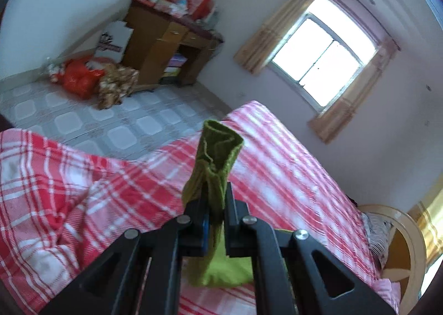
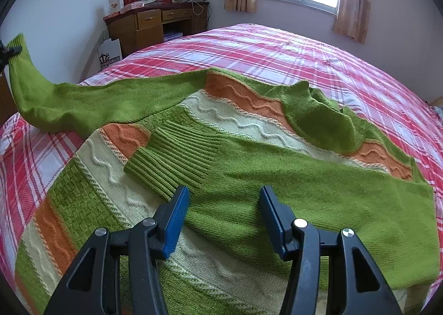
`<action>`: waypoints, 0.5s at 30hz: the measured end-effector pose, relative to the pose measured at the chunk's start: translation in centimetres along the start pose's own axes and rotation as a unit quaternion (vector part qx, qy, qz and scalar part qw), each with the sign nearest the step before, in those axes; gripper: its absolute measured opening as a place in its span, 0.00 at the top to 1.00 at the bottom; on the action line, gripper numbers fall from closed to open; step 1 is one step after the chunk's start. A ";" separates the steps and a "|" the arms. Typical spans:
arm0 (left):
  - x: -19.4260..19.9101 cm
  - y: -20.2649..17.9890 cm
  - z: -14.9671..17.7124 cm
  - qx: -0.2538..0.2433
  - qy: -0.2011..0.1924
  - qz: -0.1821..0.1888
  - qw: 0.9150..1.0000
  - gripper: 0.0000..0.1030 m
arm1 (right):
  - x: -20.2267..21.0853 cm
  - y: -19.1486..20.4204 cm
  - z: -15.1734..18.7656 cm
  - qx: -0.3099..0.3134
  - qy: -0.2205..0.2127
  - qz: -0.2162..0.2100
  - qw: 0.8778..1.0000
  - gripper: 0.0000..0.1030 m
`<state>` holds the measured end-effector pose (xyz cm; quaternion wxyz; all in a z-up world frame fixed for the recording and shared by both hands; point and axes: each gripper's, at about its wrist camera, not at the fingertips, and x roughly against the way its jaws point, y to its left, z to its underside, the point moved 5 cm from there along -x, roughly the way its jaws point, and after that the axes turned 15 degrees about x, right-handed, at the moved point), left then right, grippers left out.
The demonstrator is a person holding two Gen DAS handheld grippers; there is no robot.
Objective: Fold small clothes
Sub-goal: 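Lift the held sleeve with the left gripper and fold it over the body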
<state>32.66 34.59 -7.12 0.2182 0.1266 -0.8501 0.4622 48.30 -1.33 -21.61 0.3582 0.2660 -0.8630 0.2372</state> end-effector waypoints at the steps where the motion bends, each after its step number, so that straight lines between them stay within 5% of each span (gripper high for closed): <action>1: 0.2 -0.7 0.3 -0.002 0.003 0.006 1.000 0.93 | 0.0 -0.1 0.0 -0.004 0.000 -0.006 1.000 0.47; 5: 1.1 -3.6 0.8 -0.019 0.007 0.028 0.999 0.93 | 0.7 -0.8 0.2 -0.031 -0.011 -0.047 0.998 0.35; 15: 2.7 -9.5 0.7 -0.035 -0.012 0.063 0.997 0.93 | 8.3 -0.8 3.1 -0.035 -0.065 -0.074 0.995 0.35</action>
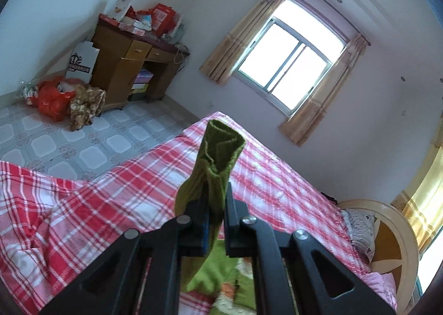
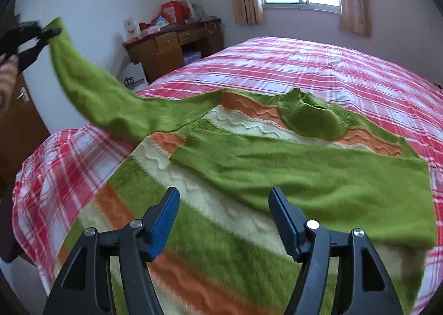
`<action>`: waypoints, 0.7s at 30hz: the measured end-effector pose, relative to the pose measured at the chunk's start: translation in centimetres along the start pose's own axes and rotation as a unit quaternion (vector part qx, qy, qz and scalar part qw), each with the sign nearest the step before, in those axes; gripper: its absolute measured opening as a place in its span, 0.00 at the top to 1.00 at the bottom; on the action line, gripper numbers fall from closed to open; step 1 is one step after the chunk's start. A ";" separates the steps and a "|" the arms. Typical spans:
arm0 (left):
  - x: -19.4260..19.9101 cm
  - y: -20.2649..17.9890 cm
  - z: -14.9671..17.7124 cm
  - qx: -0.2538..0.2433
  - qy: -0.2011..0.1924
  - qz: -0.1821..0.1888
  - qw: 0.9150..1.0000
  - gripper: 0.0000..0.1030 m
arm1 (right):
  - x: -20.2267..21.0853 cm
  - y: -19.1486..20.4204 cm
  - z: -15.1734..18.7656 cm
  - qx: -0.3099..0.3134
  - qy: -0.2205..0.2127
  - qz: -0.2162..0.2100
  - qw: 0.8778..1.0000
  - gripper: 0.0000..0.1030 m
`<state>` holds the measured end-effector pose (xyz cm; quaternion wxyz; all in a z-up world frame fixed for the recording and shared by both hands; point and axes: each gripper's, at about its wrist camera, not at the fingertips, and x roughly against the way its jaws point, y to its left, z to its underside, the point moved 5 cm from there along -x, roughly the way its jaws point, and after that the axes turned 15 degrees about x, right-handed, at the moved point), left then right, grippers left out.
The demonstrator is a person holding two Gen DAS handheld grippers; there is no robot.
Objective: Fold small clothes
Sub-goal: 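Lift the held sleeve with the left gripper and fold it over the body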
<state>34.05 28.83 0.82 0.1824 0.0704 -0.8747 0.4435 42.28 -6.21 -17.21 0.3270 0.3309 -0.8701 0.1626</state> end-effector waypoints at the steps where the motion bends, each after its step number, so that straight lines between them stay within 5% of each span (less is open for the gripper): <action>1: -0.1 -0.7 0.2 0.000 0.000 0.002 1.000 0.93 | 0.5 0.1 0.5 0.003 0.002 -0.001 1.000 0.34; 12: -1.8 -8.4 4.1 -0.012 0.011 0.043 0.999 0.93 | 3.9 1.0 4.7 0.022 0.010 -0.001 1.000 0.34; 21: -5.7 -15.5 12.2 -0.080 0.052 0.070 0.993 0.93 | 4.9 0.4 6.8 0.008 0.000 0.010 1.000 0.34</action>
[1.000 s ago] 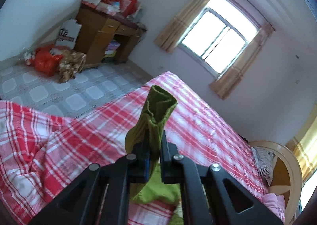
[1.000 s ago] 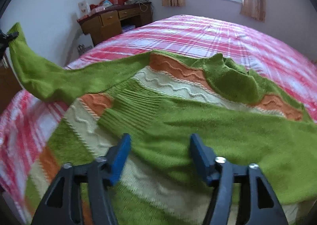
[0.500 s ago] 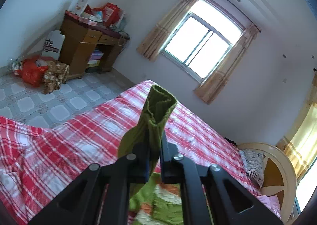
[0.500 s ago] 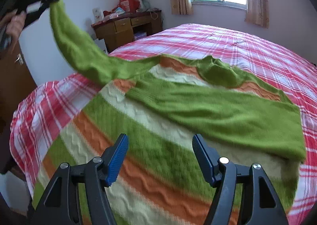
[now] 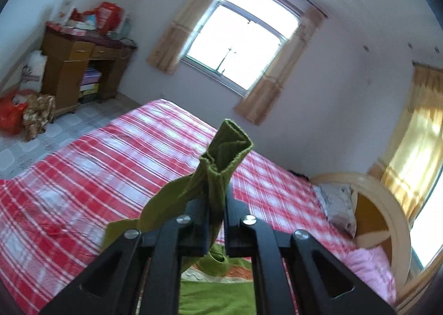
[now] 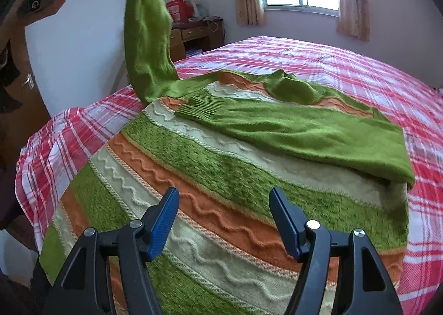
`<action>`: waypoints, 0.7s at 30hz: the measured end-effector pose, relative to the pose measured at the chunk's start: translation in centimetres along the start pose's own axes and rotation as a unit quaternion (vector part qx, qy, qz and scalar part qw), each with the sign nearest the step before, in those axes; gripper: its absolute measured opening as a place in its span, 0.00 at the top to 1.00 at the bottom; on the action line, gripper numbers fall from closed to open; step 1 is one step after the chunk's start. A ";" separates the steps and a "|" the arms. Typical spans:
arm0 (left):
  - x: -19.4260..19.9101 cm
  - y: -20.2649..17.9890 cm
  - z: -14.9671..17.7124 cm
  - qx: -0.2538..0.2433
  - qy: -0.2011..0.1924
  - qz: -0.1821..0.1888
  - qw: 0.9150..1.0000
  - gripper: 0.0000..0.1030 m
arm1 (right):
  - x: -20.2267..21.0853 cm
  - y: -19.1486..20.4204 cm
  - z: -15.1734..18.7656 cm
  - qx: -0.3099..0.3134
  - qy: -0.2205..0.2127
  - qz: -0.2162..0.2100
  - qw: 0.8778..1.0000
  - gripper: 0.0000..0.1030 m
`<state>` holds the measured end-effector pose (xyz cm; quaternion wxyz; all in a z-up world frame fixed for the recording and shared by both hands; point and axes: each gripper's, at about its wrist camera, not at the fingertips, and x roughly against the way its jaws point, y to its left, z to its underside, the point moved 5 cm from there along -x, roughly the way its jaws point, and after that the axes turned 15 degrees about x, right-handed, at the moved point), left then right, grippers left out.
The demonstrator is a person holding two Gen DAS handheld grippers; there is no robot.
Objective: Fold small clothes
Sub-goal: 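Lift the held sleeve with the left gripper and fold it over the body, then open the left gripper to lay the sleeve down and withdraw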
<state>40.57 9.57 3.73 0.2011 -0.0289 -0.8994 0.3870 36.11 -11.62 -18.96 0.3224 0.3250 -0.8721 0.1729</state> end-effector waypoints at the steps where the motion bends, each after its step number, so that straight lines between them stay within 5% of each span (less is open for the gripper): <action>1: -0.6 -0.5 0.8 -0.010 0.003 -0.002 1.000 0.93 | 0.0 -0.2 0.2 -0.007 0.000 -0.001 1.000 0.34; 14: -11.1 -2.4 15.8 -0.111 0.076 -0.083 0.987 0.92 | -0.4 -1.4 2.0 -0.064 -0.012 -0.022 0.998 0.34; 17: -12.6 -2.7 19.4 -0.138 0.140 -0.104 0.975 0.79 | -0.2 -1.3 2.1 -0.066 -0.020 -0.020 0.997 0.34; 19: -12.0 -2.9 21.3 -0.160 0.178 -0.085 0.967 0.67 | -0.2 -1.4 2.1 -0.069 -0.023 -0.022 0.997 0.34; 21: -10.5 -3.0 21.7 -0.200 0.165 -0.081 0.962 0.40 | -0.1 -1.5 2.2 -0.072 -0.025 -0.025 0.997 0.34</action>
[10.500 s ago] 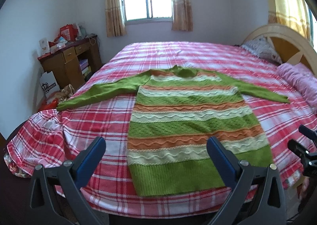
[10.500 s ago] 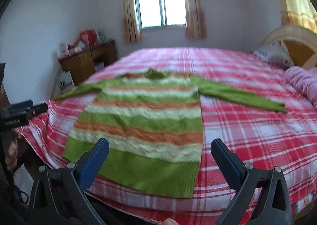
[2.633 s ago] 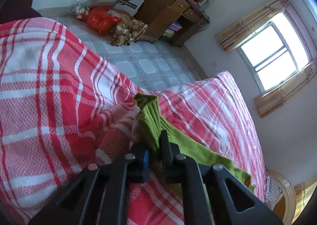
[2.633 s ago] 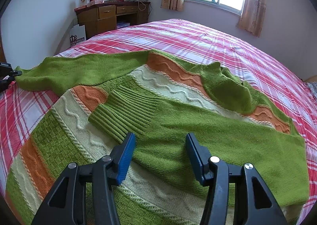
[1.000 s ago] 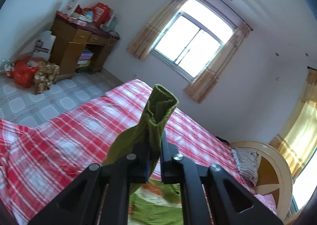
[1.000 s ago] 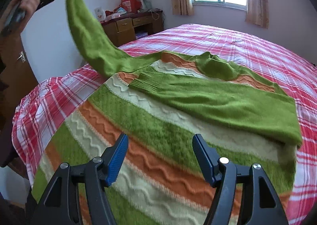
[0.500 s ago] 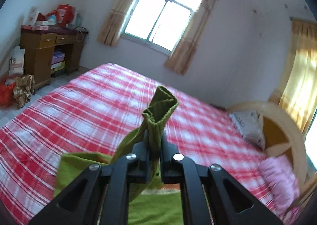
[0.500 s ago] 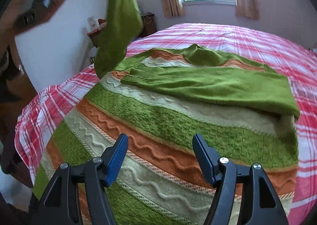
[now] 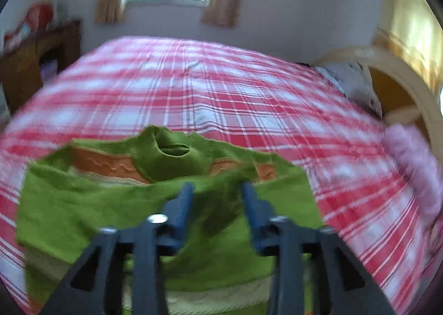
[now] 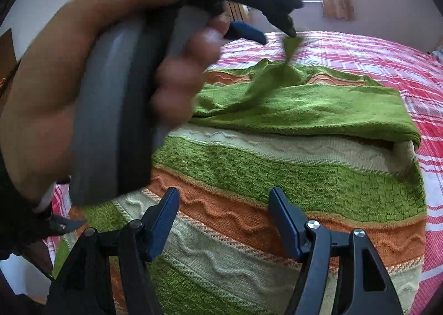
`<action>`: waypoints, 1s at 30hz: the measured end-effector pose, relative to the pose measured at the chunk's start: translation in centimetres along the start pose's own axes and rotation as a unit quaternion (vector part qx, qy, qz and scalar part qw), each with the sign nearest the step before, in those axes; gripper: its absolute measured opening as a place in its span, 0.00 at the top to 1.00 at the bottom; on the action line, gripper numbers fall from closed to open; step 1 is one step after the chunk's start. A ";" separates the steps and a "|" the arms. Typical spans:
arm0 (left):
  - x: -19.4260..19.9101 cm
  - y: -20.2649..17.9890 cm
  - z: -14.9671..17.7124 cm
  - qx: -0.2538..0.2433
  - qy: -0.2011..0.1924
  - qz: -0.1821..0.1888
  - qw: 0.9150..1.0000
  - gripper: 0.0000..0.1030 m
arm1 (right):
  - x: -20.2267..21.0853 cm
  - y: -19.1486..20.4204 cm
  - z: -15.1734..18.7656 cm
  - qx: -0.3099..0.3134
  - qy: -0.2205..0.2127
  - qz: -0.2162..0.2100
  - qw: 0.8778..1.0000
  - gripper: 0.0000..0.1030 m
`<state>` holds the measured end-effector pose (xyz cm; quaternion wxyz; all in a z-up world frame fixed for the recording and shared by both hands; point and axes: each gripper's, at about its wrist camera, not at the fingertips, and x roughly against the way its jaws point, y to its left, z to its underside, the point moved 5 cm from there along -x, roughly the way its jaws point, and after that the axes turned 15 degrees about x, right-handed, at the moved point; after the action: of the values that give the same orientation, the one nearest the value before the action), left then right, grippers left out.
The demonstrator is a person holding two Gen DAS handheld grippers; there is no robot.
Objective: Fold small clothes
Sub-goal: 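Open the left gripper to lay the sleeve down and withdraw, then pinch the folded sleeve cuff with the right gripper and straighten it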
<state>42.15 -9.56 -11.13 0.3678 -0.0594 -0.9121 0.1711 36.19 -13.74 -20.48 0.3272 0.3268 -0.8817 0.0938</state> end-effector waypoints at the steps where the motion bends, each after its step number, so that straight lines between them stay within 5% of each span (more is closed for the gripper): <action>1: 1.0 0.3 0.2 -0.018 -0.013 0.001 1.000 0.35 | 0.0 0.0 0.0 0.000 -0.001 -0.001 1.000 0.34; 6: 4.7 4.7 0.1 -0.064 -0.059 -0.025 0.996 0.10 | 0.0 0.0 0.0 0.002 0.000 0.002 1.000 0.34; 9: 4.7 10.3 -0.3 -0.091 -0.090 -0.126 0.984 0.07 | 0.0 0.0 -0.1 0.003 0.001 0.003 1.000 0.34; 11: 4.2 15.0 -0.3 -0.095 -0.091 -0.218 0.967 0.07 | 0.0 0.1 -0.2 0.003 0.001 0.004 1.000 0.34; 13: 3.7 19.7 -0.2 -0.075 -0.072 -0.285 0.953 0.07 | -0.1 0.3 -0.2 0.002 0.001 0.005 1.000 0.34; 14: 3.3 21.9 0.1 -0.054 -0.050 -0.295 0.953 0.07 | 0.0 0.2 -0.2 0.002 0.001 0.005 1.000 0.34; 17: 2.9 24.5 1.2 0.012 -0.006 -0.235 0.972 0.06 | 0.2 -0.1 -0.3 -0.004 -0.002 0.005 1.000 0.34; 21: 2.9 24.4 1.6 0.023 -0.006 -0.212 0.977 0.01 | 1.9 -1.3 -1.8 -0.038 -0.010 -0.001 0.999 0.34; 28: 2.5 25.0 2.0 0.049 0.012 -0.186 0.981 0.00 | 1.7 -8.0 -8.2 -0.080 0.020 0.068 0.994 0.34; 30: 2.6 25.3 2.2 0.051 0.011 -0.184 0.982 0.00 | 0.1 -10.8 -9.2 -0.103 0.034 0.086 0.990 0.43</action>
<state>38.32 14.09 -19.88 0.4051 0.1262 -0.8936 0.1462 47.78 -18.56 -13.89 0.3800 0.2110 -0.8996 0.0411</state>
